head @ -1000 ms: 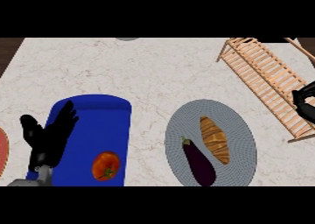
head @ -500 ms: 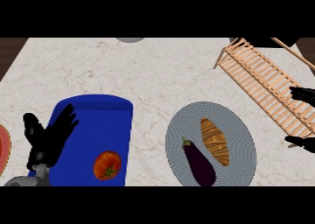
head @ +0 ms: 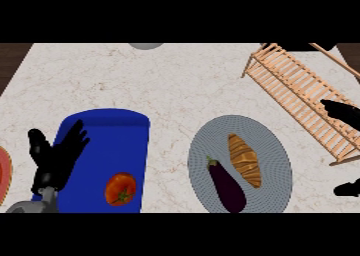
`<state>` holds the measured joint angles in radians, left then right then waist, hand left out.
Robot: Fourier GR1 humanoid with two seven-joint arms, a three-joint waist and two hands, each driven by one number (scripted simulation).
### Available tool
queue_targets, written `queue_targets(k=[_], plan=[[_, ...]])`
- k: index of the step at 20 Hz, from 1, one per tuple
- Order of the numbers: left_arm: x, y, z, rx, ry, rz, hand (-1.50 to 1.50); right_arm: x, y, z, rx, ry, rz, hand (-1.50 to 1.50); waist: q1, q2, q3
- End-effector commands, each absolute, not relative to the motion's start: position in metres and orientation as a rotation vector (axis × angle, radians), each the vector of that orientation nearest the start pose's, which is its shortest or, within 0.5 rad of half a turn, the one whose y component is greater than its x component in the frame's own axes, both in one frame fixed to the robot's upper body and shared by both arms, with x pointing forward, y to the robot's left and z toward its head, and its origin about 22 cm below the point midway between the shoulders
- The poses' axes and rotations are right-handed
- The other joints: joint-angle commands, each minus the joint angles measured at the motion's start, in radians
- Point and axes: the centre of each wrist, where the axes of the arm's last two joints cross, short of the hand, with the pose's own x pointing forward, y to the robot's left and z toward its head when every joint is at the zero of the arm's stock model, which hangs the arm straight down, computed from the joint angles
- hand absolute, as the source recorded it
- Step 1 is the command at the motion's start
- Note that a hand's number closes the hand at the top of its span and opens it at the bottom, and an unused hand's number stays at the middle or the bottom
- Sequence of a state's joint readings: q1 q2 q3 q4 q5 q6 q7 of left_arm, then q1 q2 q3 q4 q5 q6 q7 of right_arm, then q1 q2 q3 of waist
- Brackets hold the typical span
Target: Pick the croissant from the placemat and place it in the tiered shelf
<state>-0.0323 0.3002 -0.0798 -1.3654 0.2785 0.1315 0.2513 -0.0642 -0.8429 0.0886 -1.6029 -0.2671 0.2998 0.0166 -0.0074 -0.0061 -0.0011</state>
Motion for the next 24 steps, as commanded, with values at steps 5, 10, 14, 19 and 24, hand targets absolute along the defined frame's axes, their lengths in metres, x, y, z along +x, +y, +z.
queue_targets(k=[5, 10, 14, 19, 24], plan=[[0.258, 0.287, -0.022, 0.098, -1.110, 0.041, 0.00, 0.254, -0.297, 0.153, -0.330, -1.308, 0.765, -1.50, 0.007, 0.005, 0.000], [0.241, 0.304, -0.020, 0.099, -1.108, 0.037, 0.00, 0.262, -0.263, 0.142, -0.465, -1.224, 0.789, -1.50, 0.018, 0.006, 0.000], [0.246, 0.303, -0.030, 0.097, -1.113, 0.051, 0.00, 0.263, -0.225, 0.123, -0.452, -1.140, 0.826, -1.50, 0.015, 0.007, 0.001], [0.252, 0.295, -0.022, 0.105, -1.127, 0.037, 0.00, 0.264, -0.223, 0.119, -0.464, -1.078, 0.920, -1.50, 0.009, 0.006, 0.001], [0.249, 0.300, -0.022, 0.099, -1.118, 0.047, 0.00, 0.259, -0.197, 0.114, -0.534, -1.000, 0.923, -1.50, 0.009, 0.005, 0.001]])
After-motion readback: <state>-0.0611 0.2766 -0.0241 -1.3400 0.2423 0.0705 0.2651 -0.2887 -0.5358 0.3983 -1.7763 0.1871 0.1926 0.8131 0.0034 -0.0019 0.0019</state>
